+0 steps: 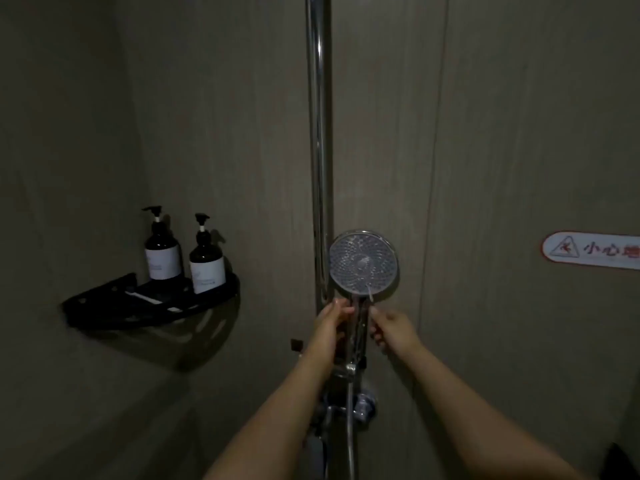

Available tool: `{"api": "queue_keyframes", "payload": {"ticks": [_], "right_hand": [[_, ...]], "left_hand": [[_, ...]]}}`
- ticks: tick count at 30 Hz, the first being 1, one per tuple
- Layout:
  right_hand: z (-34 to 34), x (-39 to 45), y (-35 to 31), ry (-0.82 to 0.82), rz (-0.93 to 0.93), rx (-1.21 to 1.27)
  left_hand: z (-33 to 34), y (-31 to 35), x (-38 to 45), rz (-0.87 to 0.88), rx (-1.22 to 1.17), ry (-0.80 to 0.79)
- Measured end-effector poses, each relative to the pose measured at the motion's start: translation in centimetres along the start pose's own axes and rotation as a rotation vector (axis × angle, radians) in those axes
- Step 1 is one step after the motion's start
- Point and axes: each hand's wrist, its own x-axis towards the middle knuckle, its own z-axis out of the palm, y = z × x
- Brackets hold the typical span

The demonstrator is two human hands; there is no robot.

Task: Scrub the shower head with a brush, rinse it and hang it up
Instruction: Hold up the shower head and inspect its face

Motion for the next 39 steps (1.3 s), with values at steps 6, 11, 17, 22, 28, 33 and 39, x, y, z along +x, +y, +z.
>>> {"api": "queue_keyframes", "payload": {"ticks": [6, 11, 17, 22, 28, 33, 39], "right_hand": [[0.5, 1.0, 3.2, 0.007, -0.159, -0.083], [2.0, 0.0, 2.8, -0.113, -0.141, 0.014], [4.3, -0.3, 4.2, -0.080, -0.121, 0.000], [4.5, -0.2, 3.3, -0.154, -0.030, 0.149], [4.2, -0.3, 3.0, -0.154, -0.051, 0.153], [4.1, 0.1, 2.8, -0.145, -0.104, 0.149], [3.3, 1.4, 1.8, -0.157, -0.172, 0.129]], "left_hand": [[2.8, -2.8, 1.0, 0.176, 0.226, 0.298], [3.6, -3.1, 1.2, 0.167, 0.406, 0.301], [2.9, -2.1, 1.7, 0.056, 0.409, 0.281], [2.3, -1.5, 2.8, -0.015, 0.346, 0.341], [2.7, -1.4, 2.8, -0.033, 0.274, 0.338], [2.9, -0.9, 2.7, -0.018, 0.250, 0.339], [3.6, 0.7, 2.7, 0.031, 0.267, 0.329]]}}
